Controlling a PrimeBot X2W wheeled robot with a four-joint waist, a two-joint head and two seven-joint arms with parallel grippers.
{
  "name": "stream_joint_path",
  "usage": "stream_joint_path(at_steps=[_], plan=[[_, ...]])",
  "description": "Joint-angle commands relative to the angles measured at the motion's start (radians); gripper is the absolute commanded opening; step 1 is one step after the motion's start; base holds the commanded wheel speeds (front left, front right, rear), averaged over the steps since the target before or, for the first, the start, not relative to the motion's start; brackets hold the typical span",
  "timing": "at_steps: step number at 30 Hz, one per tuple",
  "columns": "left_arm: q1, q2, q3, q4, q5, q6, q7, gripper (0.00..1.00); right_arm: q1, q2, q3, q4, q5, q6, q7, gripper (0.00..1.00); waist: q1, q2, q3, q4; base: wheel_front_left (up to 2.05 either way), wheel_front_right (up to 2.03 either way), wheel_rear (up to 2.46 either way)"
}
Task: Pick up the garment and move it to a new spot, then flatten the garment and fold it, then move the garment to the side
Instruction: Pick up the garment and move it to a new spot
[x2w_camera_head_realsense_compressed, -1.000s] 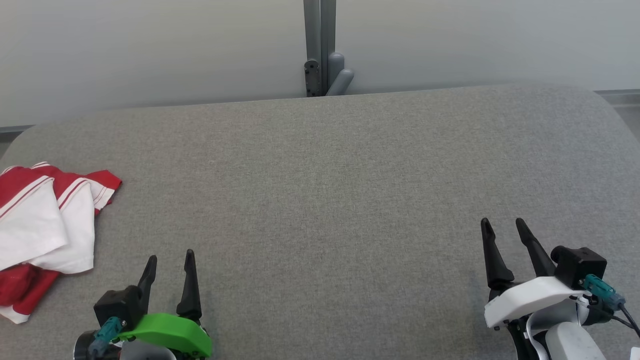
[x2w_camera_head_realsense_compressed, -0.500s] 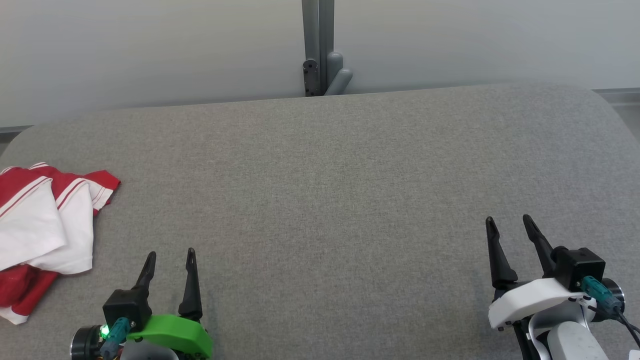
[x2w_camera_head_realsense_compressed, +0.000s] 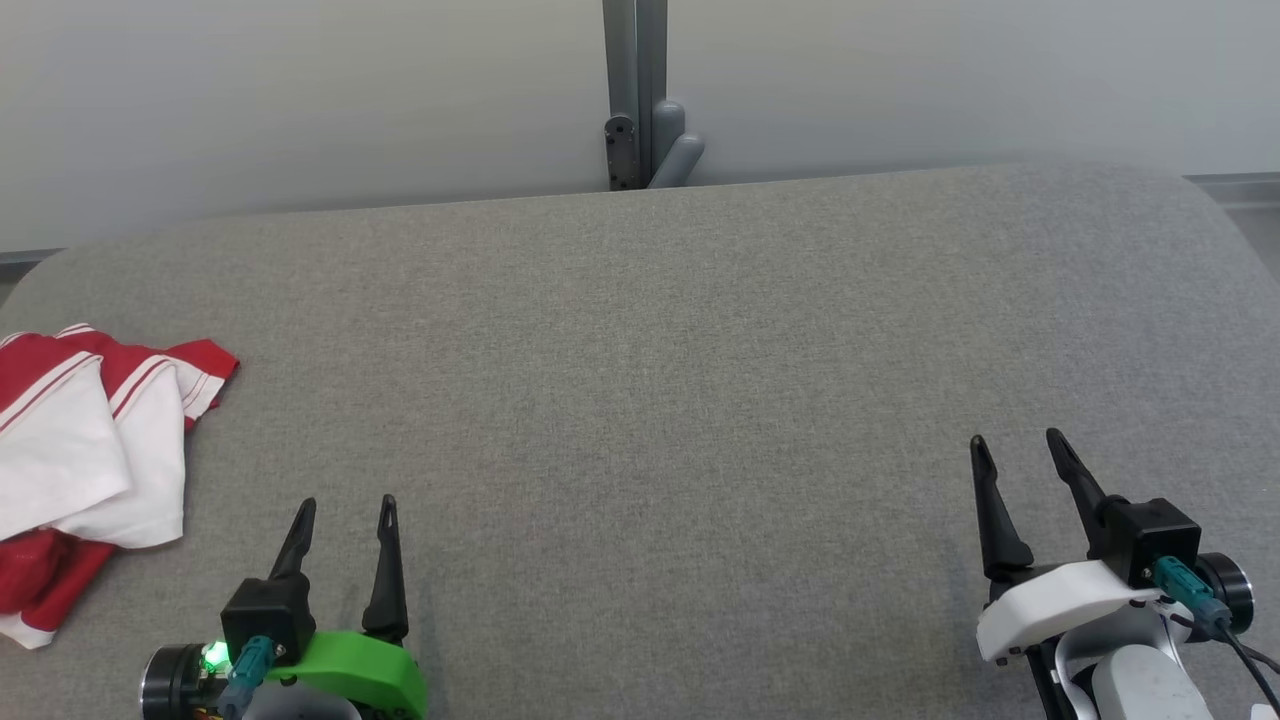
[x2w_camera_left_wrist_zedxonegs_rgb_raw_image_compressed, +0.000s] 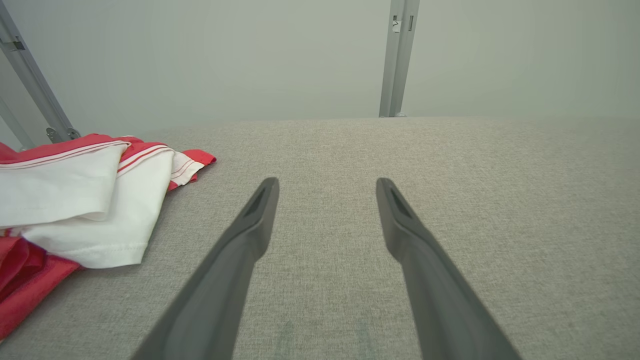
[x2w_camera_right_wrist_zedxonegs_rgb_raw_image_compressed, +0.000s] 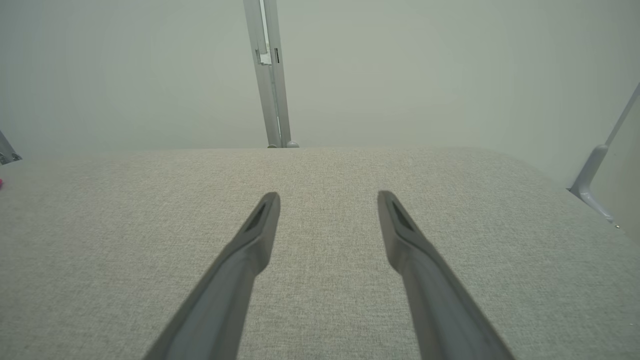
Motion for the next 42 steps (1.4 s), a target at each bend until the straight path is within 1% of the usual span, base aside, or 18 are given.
stream_joint_path(at_steps=[1, 5, 10, 14, 18, 19, 24, 28, 30, 34, 37, 42], plan=[[-0.004, 0.007, 0.001, -0.003, 0.004, 0.006, -0.001, 1.00, 0.003, 0.000, -0.002, 0.001, -0.003, 0.000, -0.005, 1.00, 0.0000, 0.0070, 0.000, 0.001, 0.00, 0.00, 0.00], [-0.013, 0.006, -0.002, -0.006, -0.021, 0.008, -0.001, 1.00, 0.008, 0.001, -0.005, -0.010, -0.006, 0.000, -0.005, 1.00, 0.0000, 0.0070, 0.005, 0.016, 0.00, 0.00, 0.00], [-0.024, 0.007, -0.012, -0.004, -0.037, 0.016, -0.001, 1.00, 0.004, 0.001, 0.008, -0.025, 0.008, 0.000, -0.004, 1.00, 0.0000, 0.0070, 0.025, 0.085, 0.00, 0.00, 0.00], [-0.021, 0.006, -0.001, -0.001, -0.042, 0.022, -0.001, 1.00, -0.005, 0.002, 0.022, -0.033, 0.018, 0.000, -0.004, 1.00, 0.0000, 0.0070, 0.040, 0.179, 0.00, 0.00, 0.00], [-0.019, 0.006, 0.012, 0.000, -0.036, 0.022, -0.001, 1.00, -0.012, -0.003, 0.044, -0.032, 0.025, 0.000, -0.004, 1.00, 0.0000, 0.0070, 0.053, 0.298, 0.00, 0.00, 0.00], [-0.019, 0.006, 0.012, 0.000, -0.036, 0.022, -0.001, 1.00, -0.012, -0.003, 0.044, -0.032, 0.025, 0.000, -0.004, 1.00, 0.0000, 0.0070, 0.053, 0.298, 0.00, 0.00, 0.00], [-0.005, 0.006, 0.018, 0.003, -0.032, 0.021, -0.001, 1.00, -0.023, -0.006, 0.074, -0.023, 0.032, 0.000, -0.004, 1.00, 0.0000, 0.0070, 0.063, 0.445, 0.00, 0.00, 0.00], [0.010, 0.005, 0.030, 0.007, -0.061, 0.015, 0.000, 1.00, -0.035, -0.008, 0.096, -0.011, 0.043, 0.000, -0.004, 1.00, 0.0000, 0.0070, 0.068, 0.535, 0.00, 0.00, 0.00], [0.026, 0.006, 0.049, 0.001, -0.067, 0.020, 0.000, 1.00, -0.051, -0.006, 0.119, -0.005, 0.044, 0.000, -0.004, 1.00, 0.0000, 0.0070, 0.077, 0.551, 0.00, 0.00, 0.00], [0.039, 0.004, 0.073, -0.021, -0.087, 0.022, 0.000, 1.00, -0.071, -0.013, 0.159, 0.015, 0.052, 0.000, -0.004, 1.00, 0.0000, 0.0070, 0.091, 0.557, 0.00, 0.00, 0.00], [0.043, 0.005, 0.075, -0.013, -0.128, 0.003, 0.000, 1.00, -0.081, -0.023, 0.169, 0.022, 0.060, 0.000, -0.004, 1.00, 0.0000, 0.0070, 0.098, 0.557, 0.00, 0.00, 0.00], [-0.011, 0.005, 0.064, 0.026, -0.130, -0.022, 0.000, 1.00, -0.053, -0.040, 0.143, 0.012, 0.061, 0.000, -0.004, 1.00, 0.0000, 0.0070, 0.111, 0.545, 0.00, 0.00, 0.00]])
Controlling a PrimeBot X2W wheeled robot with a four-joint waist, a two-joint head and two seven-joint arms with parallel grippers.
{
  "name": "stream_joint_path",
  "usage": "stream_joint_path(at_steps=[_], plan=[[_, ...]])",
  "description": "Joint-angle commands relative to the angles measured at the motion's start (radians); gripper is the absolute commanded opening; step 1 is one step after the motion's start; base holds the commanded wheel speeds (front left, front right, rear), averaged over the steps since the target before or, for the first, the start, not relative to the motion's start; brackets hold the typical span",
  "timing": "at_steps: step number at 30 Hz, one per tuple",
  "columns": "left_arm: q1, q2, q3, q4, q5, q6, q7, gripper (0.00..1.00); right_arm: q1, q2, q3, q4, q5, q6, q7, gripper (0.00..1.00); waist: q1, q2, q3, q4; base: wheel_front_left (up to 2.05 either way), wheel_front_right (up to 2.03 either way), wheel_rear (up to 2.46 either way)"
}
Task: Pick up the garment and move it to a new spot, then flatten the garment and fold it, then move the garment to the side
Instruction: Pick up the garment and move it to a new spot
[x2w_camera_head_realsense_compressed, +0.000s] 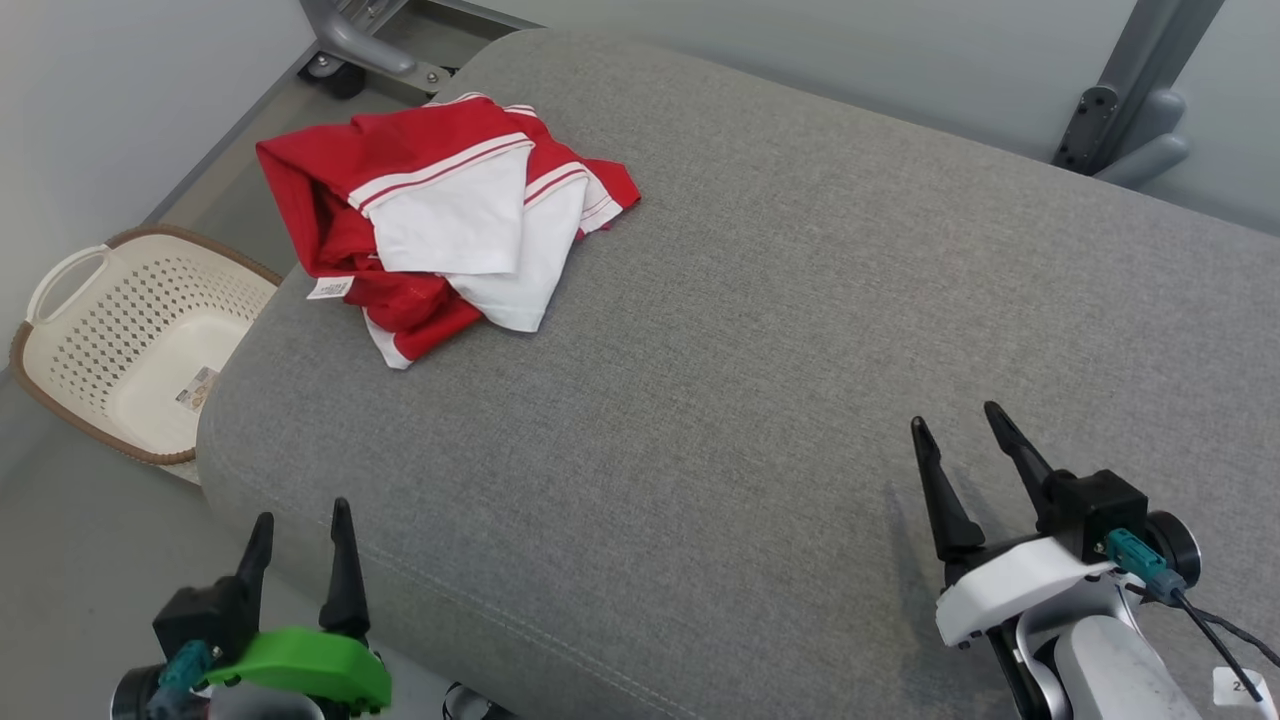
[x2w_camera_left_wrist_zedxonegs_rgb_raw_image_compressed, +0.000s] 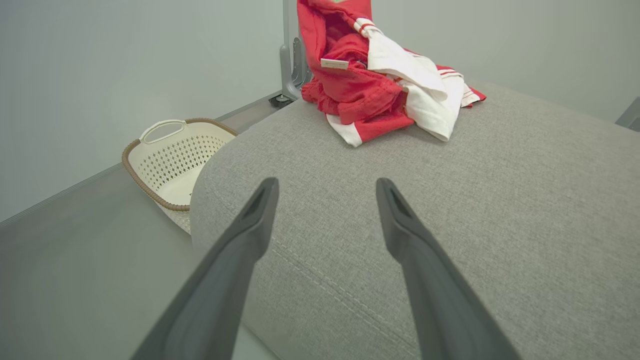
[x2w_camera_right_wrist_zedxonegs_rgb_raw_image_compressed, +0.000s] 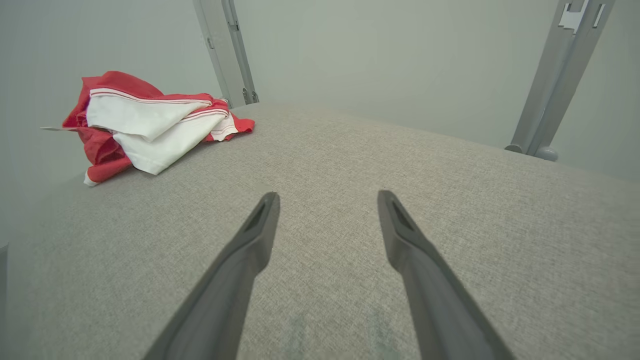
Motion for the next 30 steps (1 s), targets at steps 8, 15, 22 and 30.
stream_joint_path(at_steps=[8, 15, 22, 30], plan=[[-0.248, 0.031, 0.086, 0.075, 0.035, -0.034, 0.000, 1.00, -0.029, -0.070, 0.001, -0.031, -0.012, 0.000, -0.003, 1.00, 0.0000, 0.0070, 0.116, -0.100, 0.00, 0.00, 0.00], [-0.533, 0.151, 0.160, 0.282, 0.035, -0.051, 0.000, 1.00, -0.074, -0.131, 0.019, -0.064, -0.007, 0.000, -0.003, 1.00, 0.0000, 0.0070, 0.240, -0.192, 0.00, 0.00, 0.00], [-0.683, 0.193, 0.184, 0.461, -0.003, -0.057, 0.000, 1.00, -0.095, -0.157, 0.022, -0.068, 0.007, 0.000, -0.003, 1.00, 0.0000, 0.0070, 0.298, -0.235, 0.00, 0.00, 0.00], [-0.780, 0.206, 0.209, 0.671, -0.065, -0.059, 0.001, 1.00, -0.114, -0.159, 0.027, -0.072, 0.011, 0.000, -0.003, 1.00, 0.0000, 0.0070, 0.332, -0.272, 0.00, 0.00, 0.00]])
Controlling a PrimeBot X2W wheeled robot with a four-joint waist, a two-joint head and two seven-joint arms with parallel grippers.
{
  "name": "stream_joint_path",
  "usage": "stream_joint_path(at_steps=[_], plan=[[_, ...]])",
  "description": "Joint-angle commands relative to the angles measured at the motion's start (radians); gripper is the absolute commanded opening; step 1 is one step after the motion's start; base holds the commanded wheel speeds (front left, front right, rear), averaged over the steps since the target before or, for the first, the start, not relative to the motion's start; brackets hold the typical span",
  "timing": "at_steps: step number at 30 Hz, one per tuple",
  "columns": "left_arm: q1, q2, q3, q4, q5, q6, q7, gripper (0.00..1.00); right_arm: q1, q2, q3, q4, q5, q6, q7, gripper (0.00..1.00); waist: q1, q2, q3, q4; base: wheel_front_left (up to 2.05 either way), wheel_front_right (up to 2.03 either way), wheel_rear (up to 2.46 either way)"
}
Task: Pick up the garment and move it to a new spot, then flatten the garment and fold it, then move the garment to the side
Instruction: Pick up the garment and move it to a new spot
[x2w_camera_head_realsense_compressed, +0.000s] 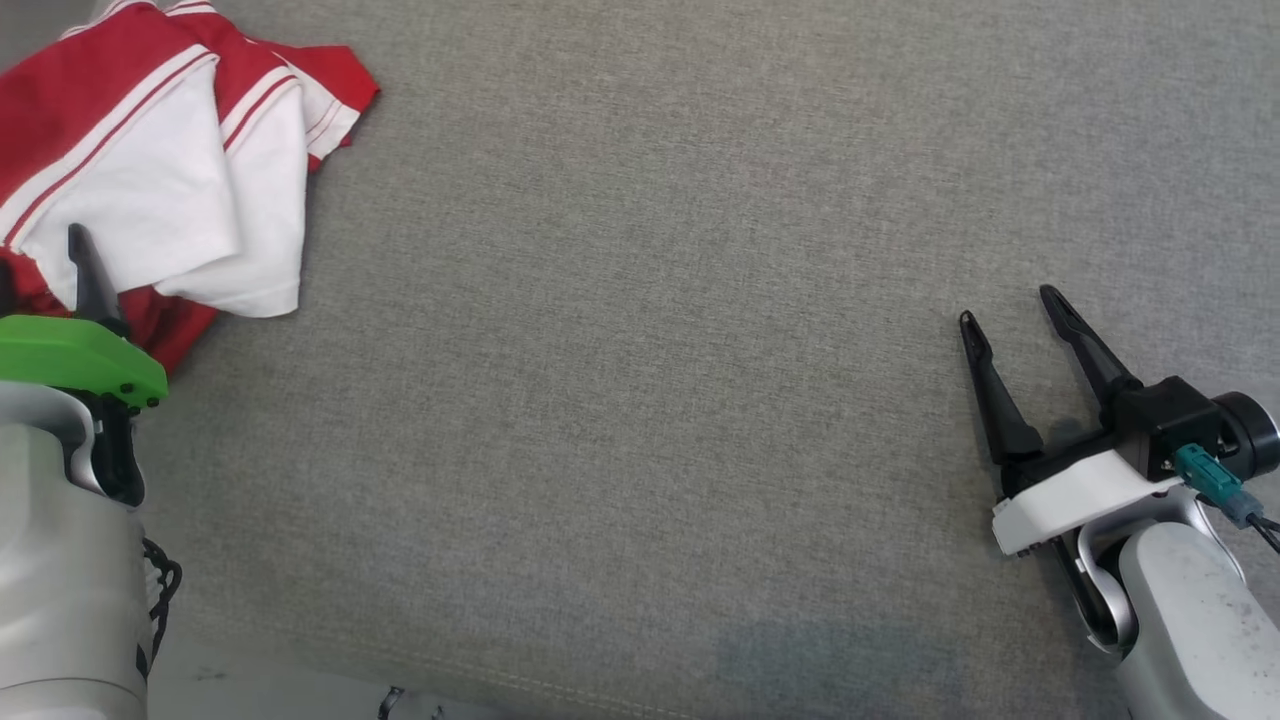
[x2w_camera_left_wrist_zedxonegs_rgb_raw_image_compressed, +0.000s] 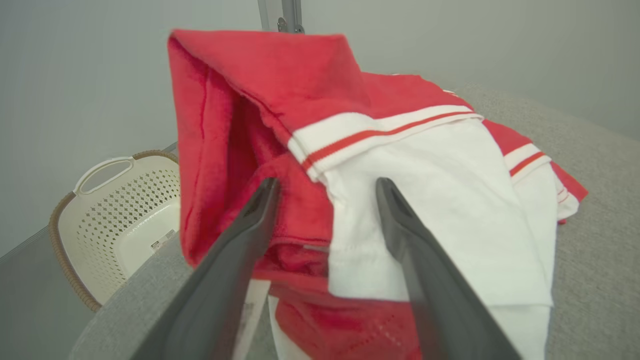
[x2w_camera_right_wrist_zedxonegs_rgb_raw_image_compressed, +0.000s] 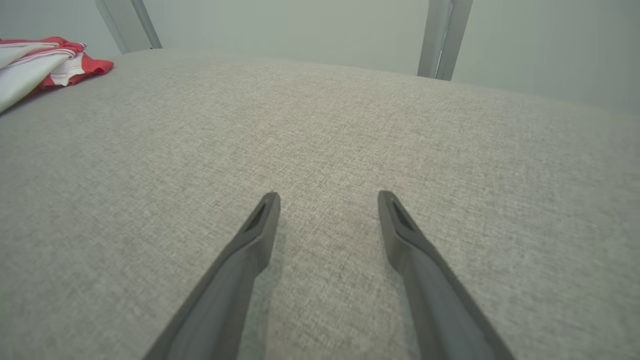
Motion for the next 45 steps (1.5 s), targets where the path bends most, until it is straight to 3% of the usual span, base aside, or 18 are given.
stream_joint_path(at_steps=[1, 12, 13, 14, 15, 20, 28, 33, 40, 45], plan=[[-0.032, 0.008, 0.010, 0.008, -0.009, 0.001, 0.000, 1.00, -0.009, -0.003, 0.001, 0.006, 0.005, -0.001, -0.003, 1.00, -0.0001, 0.0071, 0.029, -0.033, 0.00, 0.00, 0.00], [0.017, 0.008, 0.068, -0.115, 0.021, 0.036, 0.000, 1.00, -0.001, 0.014, -0.006, 0.013, 0.002, -0.001, -0.001, 1.00, -0.0001, 0.0071, 0.022, -0.058, 0.00, 0.00, 0.00], [0.013, 0.009, 0.071, -0.113, 0.024, 0.038, 0.000, 0.81, -0.004, 0.015, -0.005, 0.015, 0.002, 0.000, -0.001, 1.00, -0.0001, 0.0071, 0.024, -0.060, 0.00, 0.00, 0.00], [0.008, 0.010, 0.072, -0.112, 0.028, 0.039, 0.000, 0.48, -0.008, 0.016, -0.003, 0.016, 0.002, 0.000, -0.001, 1.00, -0.0001, 0.0071, 0.026, -0.062, 0.00, 0.00, 0.00], [0.003, 0.010, 0.072, -0.113, 0.031, 0.040, -0.001, 0.00, -0.011, 0.019, -0.001, 0.015, 0.001, 0.000, -0.001, 1.00, -0.0001, 0.0071, 0.027, -0.064, 0.00, 0.00, 0.00], [0.002, 0.015, 0.081, -0.150, 0.051, 0.041, -0.001, 0.00, -0.021, 0.034, 0.001, 0.024, 0.013, 0.000, -0.001, 1.00, -0.0001, 0.0071, 0.012, -0.081, 0.00, 0.00, 0.00], [0.059, -0.032, 0.026, -0.431, 0.122, 0.003, 0.000, 0.00, -0.006, 0.093, 0.006, 0.040, 0.028, -0.001, -0.001, 1.00, -0.0001, 0.0071, -0.103, -0.141, 0.00, 0.00, 0.00], [0.088, -0.139, -0.144, -0.639, 0.108, -0.008, -0.001, 0.00, 0.033, 0.139, -0.002, 0.064, 0.037, 0.000, -0.002, 1.00, -0.0001, 0.0071, -0.204, -0.208, 0.00, 0.00, 0.00], [0.108, -0.191, -0.331, -0.732, 0.001, -0.008, 0.000, 0.00, 0.048, 0.165, 0.004, 0.071, 0.047, 0.000, -0.002, 1.00, -0.0001, 0.0071, -0.225, -0.328, 0.00, 0.00, 0.00], [0.128, -0.194, -0.612, -0.767, -0.161, -0.008, -0.001, 0.00, 0.058, 0.177, -0.008, 0.080, 0.058, 0.000, -0.002, 1.00, -0.0001, 0.0071, -0.226, -0.448, 0.00, 0.00, 0.00]])
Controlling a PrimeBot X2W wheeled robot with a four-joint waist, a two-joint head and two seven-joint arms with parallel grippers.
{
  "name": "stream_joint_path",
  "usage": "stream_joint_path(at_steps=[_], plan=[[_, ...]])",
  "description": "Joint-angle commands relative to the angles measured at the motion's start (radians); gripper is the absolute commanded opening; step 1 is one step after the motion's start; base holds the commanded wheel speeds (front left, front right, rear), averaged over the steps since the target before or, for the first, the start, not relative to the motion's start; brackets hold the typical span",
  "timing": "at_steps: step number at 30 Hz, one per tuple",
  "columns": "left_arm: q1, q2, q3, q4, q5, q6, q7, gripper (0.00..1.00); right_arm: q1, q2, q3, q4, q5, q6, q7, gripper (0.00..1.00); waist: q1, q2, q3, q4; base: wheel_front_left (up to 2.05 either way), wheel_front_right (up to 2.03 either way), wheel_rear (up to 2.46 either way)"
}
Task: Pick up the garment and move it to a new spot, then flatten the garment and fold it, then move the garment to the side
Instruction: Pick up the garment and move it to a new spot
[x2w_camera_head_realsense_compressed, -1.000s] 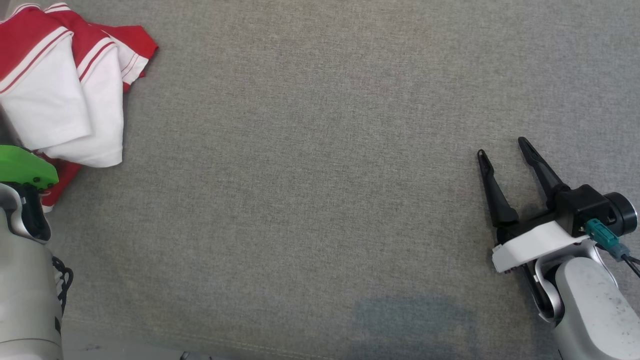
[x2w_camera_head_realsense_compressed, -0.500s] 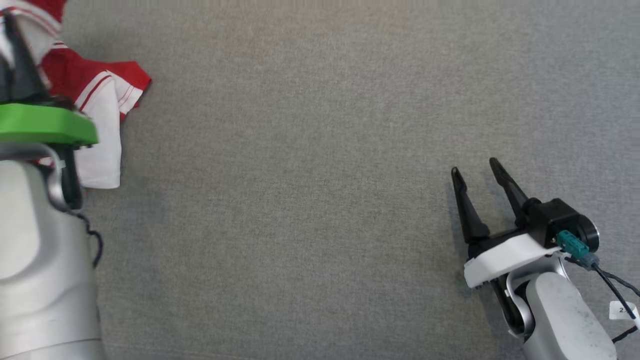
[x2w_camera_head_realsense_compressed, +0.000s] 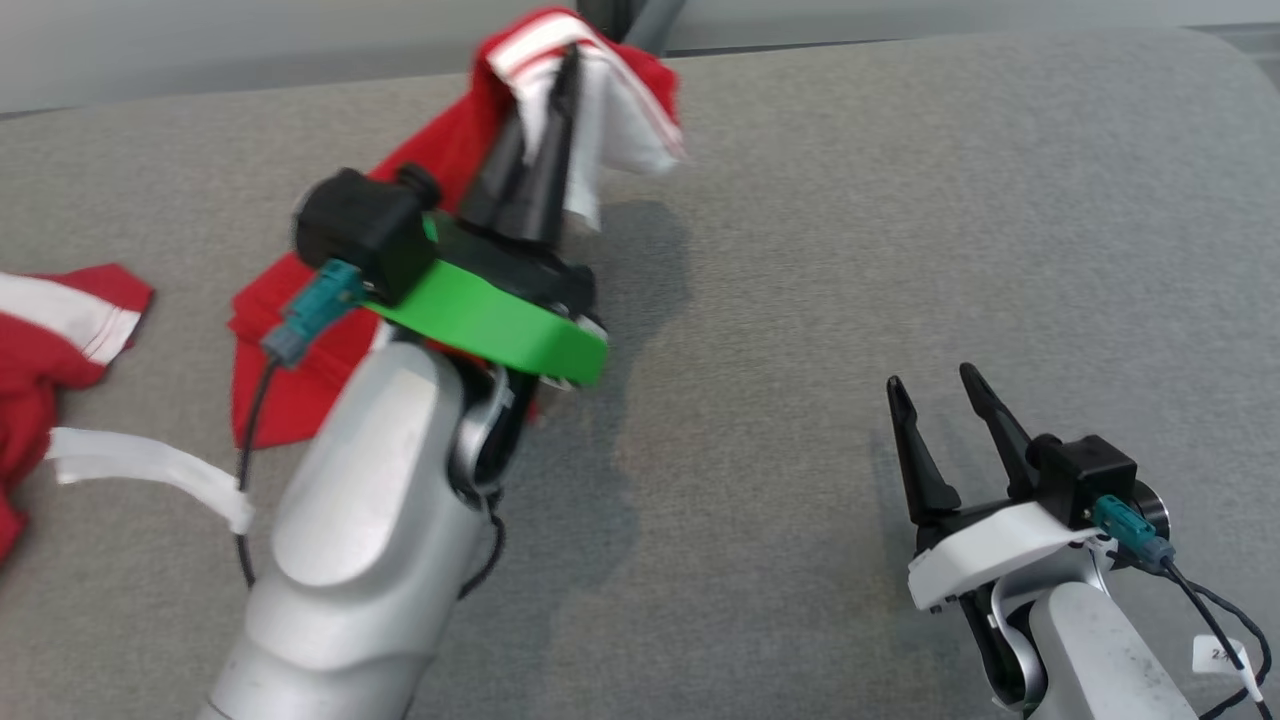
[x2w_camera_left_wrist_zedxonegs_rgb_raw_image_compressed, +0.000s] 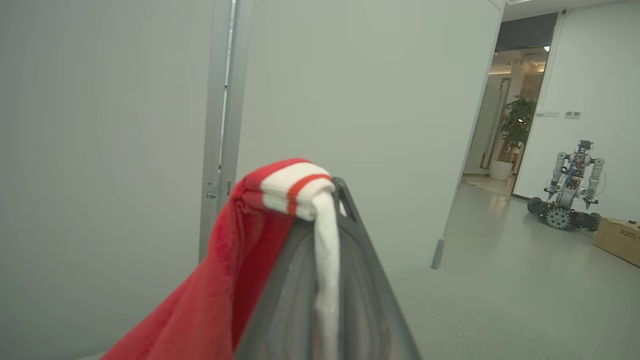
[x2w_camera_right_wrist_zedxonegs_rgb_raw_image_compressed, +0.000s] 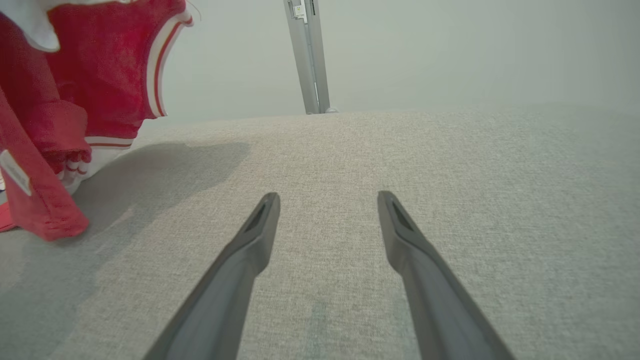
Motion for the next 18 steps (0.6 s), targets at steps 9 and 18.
stream_joint_path(at_steps=[9, 18], plan=[[0.110, 0.005, -0.316, 0.081, -0.168, 0.022, 0.000, 1.00, 0.040, 0.013, -0.031, 0.009, 0.012, 0.000, 0.000, 1.00, 0.0000, 0.0070, -0.025, -0.227, 0.00, 0.00, 0.00], [0.230, 0.004, -0.246, 0.245, -0.091, 0.028, 0.000, 1.00, 0.050, 0.016, -0.057, -0.014, 0.003, 0.000, 0.000, 1.00, 0.0000, 0.0070, -0.062, -0.153, 0.00, 0.00, 0.00]])
